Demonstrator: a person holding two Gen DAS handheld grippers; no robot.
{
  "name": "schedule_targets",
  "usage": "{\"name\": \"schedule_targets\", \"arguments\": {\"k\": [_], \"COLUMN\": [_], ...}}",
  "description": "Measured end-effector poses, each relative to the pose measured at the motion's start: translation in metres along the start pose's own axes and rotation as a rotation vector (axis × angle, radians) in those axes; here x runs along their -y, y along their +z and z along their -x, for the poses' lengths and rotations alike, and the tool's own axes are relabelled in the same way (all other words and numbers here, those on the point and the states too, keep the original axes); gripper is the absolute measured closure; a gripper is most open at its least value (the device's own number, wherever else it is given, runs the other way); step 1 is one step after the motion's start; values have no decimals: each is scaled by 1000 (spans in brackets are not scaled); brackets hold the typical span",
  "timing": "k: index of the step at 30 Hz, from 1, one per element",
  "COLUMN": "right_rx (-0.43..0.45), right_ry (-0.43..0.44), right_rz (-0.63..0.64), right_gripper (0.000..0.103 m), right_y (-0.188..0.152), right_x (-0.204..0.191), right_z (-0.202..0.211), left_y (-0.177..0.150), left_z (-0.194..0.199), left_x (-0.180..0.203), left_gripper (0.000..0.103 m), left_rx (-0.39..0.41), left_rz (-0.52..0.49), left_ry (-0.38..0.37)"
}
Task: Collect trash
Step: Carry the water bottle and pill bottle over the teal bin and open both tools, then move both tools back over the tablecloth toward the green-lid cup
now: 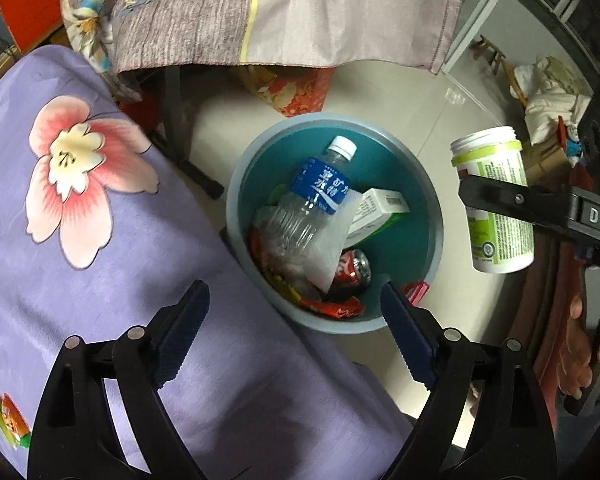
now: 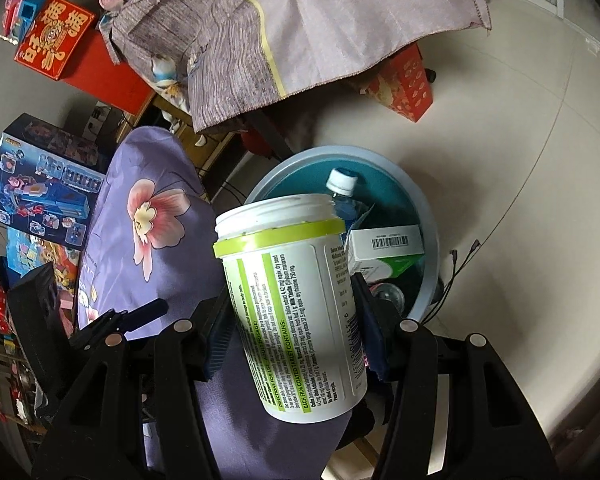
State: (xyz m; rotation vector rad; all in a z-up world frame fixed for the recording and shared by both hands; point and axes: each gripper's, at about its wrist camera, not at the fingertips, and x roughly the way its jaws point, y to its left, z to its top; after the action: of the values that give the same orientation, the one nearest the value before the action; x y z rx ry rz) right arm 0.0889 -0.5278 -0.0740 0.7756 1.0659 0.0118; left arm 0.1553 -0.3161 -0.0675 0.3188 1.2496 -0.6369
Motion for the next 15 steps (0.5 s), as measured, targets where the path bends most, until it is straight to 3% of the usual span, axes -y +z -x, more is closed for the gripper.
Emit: {"name": "schedule_targets", "arguments": {"k": [5,9,15], "right_rx": [-28,-38,-48], "right_ry": [-3,2,-15], "right_rz": [22,38,24], "right_gripper": [49,31,26], "right_y": [0,-2,-5], "right_x": [-12,-23,-28], "right_z": [-15,-22,-23], "left_y": [-10,-17,-27], "left_z": [7,12,17], "left_x": [-8,-15,-27], "left_gripper": [12,10,10], "left_rx": [8,10,9], "left_rz": [17,31,55], "left_ry": [2,-5,-8]}}
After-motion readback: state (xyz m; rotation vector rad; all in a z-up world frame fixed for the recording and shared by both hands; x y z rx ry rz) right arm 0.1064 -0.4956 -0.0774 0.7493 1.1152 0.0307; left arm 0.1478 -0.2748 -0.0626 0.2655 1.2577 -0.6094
